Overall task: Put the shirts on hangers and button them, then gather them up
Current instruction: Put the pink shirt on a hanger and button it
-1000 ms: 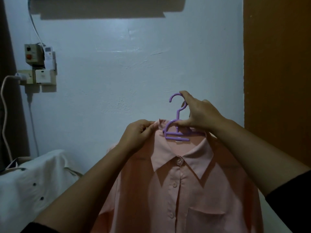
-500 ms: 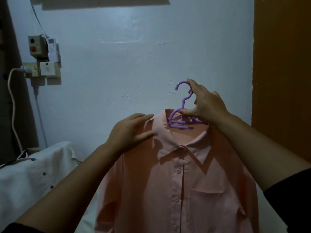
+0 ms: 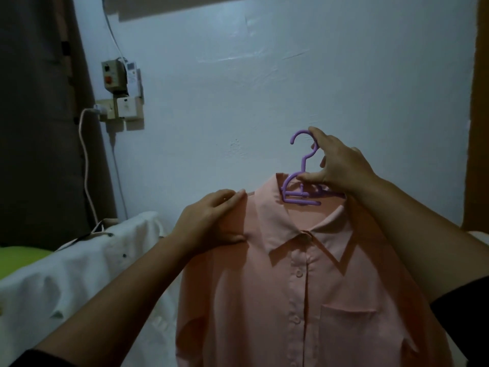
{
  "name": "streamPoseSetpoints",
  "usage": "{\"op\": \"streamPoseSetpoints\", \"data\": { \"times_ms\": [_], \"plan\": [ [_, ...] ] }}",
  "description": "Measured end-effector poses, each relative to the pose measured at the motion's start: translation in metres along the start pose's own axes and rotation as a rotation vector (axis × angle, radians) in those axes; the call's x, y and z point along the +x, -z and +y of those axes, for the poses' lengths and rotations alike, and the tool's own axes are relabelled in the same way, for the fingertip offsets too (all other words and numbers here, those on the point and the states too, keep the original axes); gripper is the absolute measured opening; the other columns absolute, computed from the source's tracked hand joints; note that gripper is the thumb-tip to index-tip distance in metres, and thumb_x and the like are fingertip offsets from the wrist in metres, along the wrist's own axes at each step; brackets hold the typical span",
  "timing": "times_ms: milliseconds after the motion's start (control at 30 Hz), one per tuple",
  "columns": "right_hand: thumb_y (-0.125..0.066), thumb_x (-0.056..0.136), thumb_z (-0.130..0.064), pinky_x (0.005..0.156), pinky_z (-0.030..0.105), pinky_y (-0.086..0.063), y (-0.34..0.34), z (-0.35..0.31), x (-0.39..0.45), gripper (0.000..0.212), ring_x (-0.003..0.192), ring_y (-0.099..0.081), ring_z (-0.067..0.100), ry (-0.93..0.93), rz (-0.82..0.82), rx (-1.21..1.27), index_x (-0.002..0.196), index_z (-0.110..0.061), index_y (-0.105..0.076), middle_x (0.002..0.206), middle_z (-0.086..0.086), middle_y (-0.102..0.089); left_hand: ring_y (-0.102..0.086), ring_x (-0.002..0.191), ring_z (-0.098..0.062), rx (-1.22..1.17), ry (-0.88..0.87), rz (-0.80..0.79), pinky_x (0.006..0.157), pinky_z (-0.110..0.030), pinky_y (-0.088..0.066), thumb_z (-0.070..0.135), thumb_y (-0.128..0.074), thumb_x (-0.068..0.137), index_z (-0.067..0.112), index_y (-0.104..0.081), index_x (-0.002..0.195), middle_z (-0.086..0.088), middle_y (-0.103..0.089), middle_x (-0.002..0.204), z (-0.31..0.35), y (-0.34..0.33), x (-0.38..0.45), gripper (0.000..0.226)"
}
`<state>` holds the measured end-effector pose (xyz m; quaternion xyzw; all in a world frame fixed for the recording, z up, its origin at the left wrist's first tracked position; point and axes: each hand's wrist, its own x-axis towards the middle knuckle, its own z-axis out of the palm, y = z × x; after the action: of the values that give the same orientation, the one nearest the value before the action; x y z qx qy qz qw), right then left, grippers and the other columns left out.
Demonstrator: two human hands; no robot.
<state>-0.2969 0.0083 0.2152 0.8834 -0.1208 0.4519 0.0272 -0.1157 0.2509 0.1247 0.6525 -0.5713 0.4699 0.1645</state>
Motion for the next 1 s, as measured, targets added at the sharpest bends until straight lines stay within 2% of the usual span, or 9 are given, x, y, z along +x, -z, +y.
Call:
{"op": "streamPoseSetpoints", "data": {
  "times_ms": [200, 300, 400, 500, 567, 700, 800, 900, 1000],
  "plan": [
    [-0.074, 0.071, -0.051, 0.081, 0.035, -0.041, -0.044, -0.033, 0.024, 0.095, 0.082, -0.05, 0.016, 0.023, -0.016, 0.136, 0.144, -0.035, -0.016, 0.119, 0.001, -0.055, -0.062, 0.096, -0.027, 0.146, 0.048, -0.02, 0.059, -0.034, -0.057, 0.063, -0.058, 0.065, 0.02, -0.044, 0.136, -0.003, -0.051, 0.123, -0.032, 0.012, -0.023, 0.084],
    [-0.067, 0.075, -0.057, 0.086, 0.035, -0.037, -0.076, -0.057, 0.036, 0.093, 0.101, -0.058, 0.021, 0.014, -0.036, 0.182, 0.147, -0.035, -0.012, 0.125, 0.001, -0.056, -0.064, 0.094, -0.031, 0.249, 0.083, -0.055, 0.06, -0.036, -0.058, 0.056, -0.069, 0.061, 0.014, -0.05, 0.134, -0.012, -0.06, 0.119, -0.056, 0.02, -0.041, 0.087],
    [-0.054, 0.082, -0.062, 0.095, 0.04, -0.031, -0.113, -0.085, 0.037, 0.086, 0.129, -0.042, 0.025, -0.016, -0.026, 0.182, 0.15, -0.027, -0.015, 0.143, 0.004, -0.044, -0.064, 0.096, -0.031, 0.328, 0.196, -0.078, 0.061, -0.037, -0.058, 0.058, -0.067, 0.062, 0.015, -0.049, 0.135, -0.012, -0.061, 0.119, -0.081, 0.031, -0.063, 0.087],
    [-0.036, 0.078, -0.067, 0.105, 0.042, -0.027, -0.154, -0.118, 0.024, 0.084, 0.138, -0.03, 0.024, -0.053, 0.001, 0.292, 0.148, -0.022, -0.025, 0.151, 0.005, -0.034, -0.063, 0.102, -0.03, 0.367, 0.355, -0.105, 0.063, -0.039, -0.058, 0.065, -0.058, 0.065, 0.017, -0.05, 0.137, -0.009, -0.06, 0.123, -0.107, 0.042, -0.087, 0.087],
    [-0.029, 0.073, -0.071, 0.108, 0.044, -0.027, -0.185, -0.142, 0.015, 0.088, 0.137, -0.032, 0.026, -0.065, -0.022, 0.403, 0.146, -0.021, -0.03, 0.149, 0.006, -0.037, -0.063, 0.101, -0.03, 0.393, 0.461, -0.11, 0.065, -0.038, -0.057, 0.062, -0.065, 0.062, 0.017, -0.053, 0.136, -0.008, -0.062, 0.122, -0.124, 0.051, -0.1, 0.088],
    [-0.027, 0.073, -0.072, 0.107, 0.041, -0.026, -0.239, -0.196, 0.002, 0.086, 0.137, -0.03, 0.023, -0.053, -0.21, 0.475, 0.146, -0.025, -0.03, 0.151, 0.002, -0.034, -0.06, 0.106, -0.031, 0.448, 0.664, -0.151, 0.073, -0.039, -0.055, 0.052, -0.082, 0.061, 0.018, -0.047, 0.14, -0.007, -0.058, 0.128, -0.161, 0.064, -0.127, 0.093],
    [-0.023, 0.072, -0.076, 0.107, 0.04, -0.028, -0.278, -0.236, 0.0, 0.088, 0.136, -0.032, 0.02, -0.023, -0.285, 0.501, 0.144, -0.026, -0.032, 0.15, -0.001, -0.035, -0.056, 0.112, -0.029, 0.483, 0.805, -0.143, 0.078, -0.038, -0.052, 0.054, -0.079, 0.065, 0.021, -0.042, 0.144, -0.004, -0.054, 0.134, -0.188, 0.069, -0.145, 0.094],
    [-0.035, 0.086, -0.068, 0.11, 0.046, -0.027, -0.313, -0.272, 0.004, 0.071, 0.137, -0.031, 0.019, -0.002, -0.342, 0.539, 0.145, -0.029, -0.029, 0.151, -0.004, -0.033, -0.053, 0.116, -0.027, 0.552, 0.914, -0.189, 0.082, -0.035, -0.05, 0.061, -0.071, 0.069, 0.023, -0.035, 0.147, -0.002, -0.05, 0.139, -0.211, 0.068, -0.162, 0.094],
    [-0.039, 0.09, -0.06, 0.109, 0.042, -0.021, -0.339, -0.301, 0.004, 0.064, 0.138, -0.027, 0.016, 0.018, -0.393, 0.532, 0.146, -0.029, -0.028, 0.152, -0.006, -0.029, -0.052, 0.118, -0.023, 0.617, 1.014, -0.245, 0.083, -0.033, -0.049, 0.067, -0.065, 0.072, 0.025, -0.029, 0.149, 0.0, -0.047, 0.141, -0.232, 0.071, -0.184, 0.094]
  ]
}}
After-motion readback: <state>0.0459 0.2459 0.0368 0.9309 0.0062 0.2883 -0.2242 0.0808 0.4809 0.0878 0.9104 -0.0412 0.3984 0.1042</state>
